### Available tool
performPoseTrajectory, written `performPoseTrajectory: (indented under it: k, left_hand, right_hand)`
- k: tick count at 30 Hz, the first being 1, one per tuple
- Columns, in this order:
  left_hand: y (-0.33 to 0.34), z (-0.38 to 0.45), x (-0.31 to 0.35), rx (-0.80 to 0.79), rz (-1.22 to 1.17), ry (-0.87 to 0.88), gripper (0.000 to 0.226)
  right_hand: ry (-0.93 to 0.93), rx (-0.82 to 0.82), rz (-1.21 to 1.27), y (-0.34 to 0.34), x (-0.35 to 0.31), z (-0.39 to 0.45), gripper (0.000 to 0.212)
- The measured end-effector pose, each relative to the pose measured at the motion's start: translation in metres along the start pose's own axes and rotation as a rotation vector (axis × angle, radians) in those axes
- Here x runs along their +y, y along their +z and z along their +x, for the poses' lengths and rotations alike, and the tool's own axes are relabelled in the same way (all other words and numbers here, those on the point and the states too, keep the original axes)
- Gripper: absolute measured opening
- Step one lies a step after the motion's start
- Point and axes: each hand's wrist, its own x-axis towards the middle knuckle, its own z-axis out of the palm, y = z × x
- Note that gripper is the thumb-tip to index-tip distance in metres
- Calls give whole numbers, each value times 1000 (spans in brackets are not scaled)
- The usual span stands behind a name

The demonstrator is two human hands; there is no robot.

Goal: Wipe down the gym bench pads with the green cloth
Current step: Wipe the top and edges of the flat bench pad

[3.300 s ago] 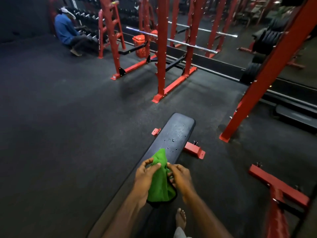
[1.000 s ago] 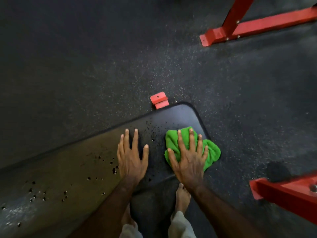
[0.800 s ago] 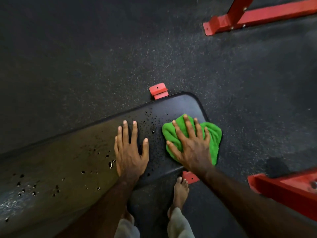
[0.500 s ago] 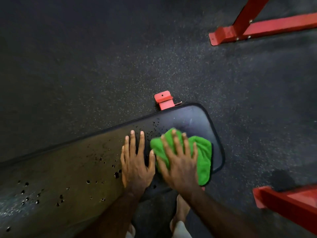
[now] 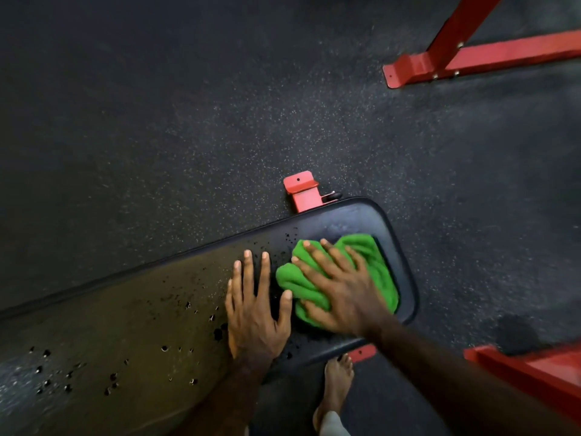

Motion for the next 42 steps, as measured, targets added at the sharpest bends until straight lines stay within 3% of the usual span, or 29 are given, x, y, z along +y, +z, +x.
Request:
performPoseTrajectory:
  k: [1, 2, 5, 6, 8, 11, 12, 13, 15, 17, 18, 20, 23, 25, 27, 29, 30, 32, 34, 35, 37, 39, 40, 42]
  left_hand:
    - [0, -1, 0, -2, 4, 1, 71]
    - [-1, -1, 0, -3, 9, 0, 71]
    - [0, 1, 2, -20, 22, -12, 71]
    - [0, 1, 2, -21, 23, -16, 72]
    - [-1, 1, 2, -19, 22, -13, 72]
    - [-1, -1, 1, -12, 22, -7, 72]
    - [0, 0, 1, -9, 23, -6, 72]
    - [0, -1, 2, -9, 22, -6, 72]
    - [-1, -1, 2, -7, 24, -12, 71]
    - [-1, -1, 3, -3, 18, -16, 69]
    - [-1, -1, 3, 0, 17, -18, 68]
    - [0, -1, 3, 11, 18, -22, 67]
    - [2, -1, 2, 6, 26, -28, 66]
    - [3, 0, 3, 9, 25, -32, 66]
    - [2, -1, 5, 11, 28, -31, 67]
    - [1, -1, 4, 13, 28, -33, 67]
    - [1, -1, 5, 15, 26, -32, 67]
    - [0, -2, 4, 20, 21, -31, 67]
    - [0, -1, 5, 26, 19, -26, 67]
    - [0, 0, 5, 31, 18, -26, 67]
    - [0, 0, 6, 31, 19, -30, 67]
    - [0, -2, 6, 27, 27, -30, 67]
    - [0, -1, 7, 30, 30, -26, 68]
    - [0, -1, 6, 33, 34, -33, 68]
  right_hand:
    - [0, -6, -18, -2, 21, 4, 80]
    - [116, 24, -10, -4, 38, 11, 81]
    - [667, 192, 76, -6, 33, 35, 76]
    - [767, 218, 96, -2, 14, 41, 76]
    - [676, 181, 81, 4, -23, 38, 79]
    - [112, 58, 27, 2, -9, 22, 78]
    - [27, 36, 2, 0, 11, 24, 78]
    - [50, 43, -6, -2, 29, 28, 77]
    - [364, 133, 61, -4, 38, 44, 75]
    - [680, 210, 127, -2, 7, 58, 72]
    - [725, 219, 146, 0, -12, 62, 72]
    - [523, 175, 113, 3, -28, 56, 73]
    - [116, 87, 51, -4, 16, 48, 70]
    - [202, 125, 60, -8, 43, 61, 69]
    - [521, 195, 74, -10, 35, 77, 64]
    - [692, 239, 93, -7, 3, 91, 62]
    - [651, 242, 112, -7, -9, 91, 64]
    - [367, 187, 111, -4, -6, 81, 67]
    - [89, 121, 61, -8, 30, 71, 69]
    - [58, 105, 27, -11, 51, 70, 70]
    - [334, 163, 62, -16, 76, 74, 67]
    - [706, 264, 85, -16, 61, 79, 61]
    - [799, 282, 91, -15, 44, 81, 62]
    - [680, 239, 121, -8, 7, 73, 68]
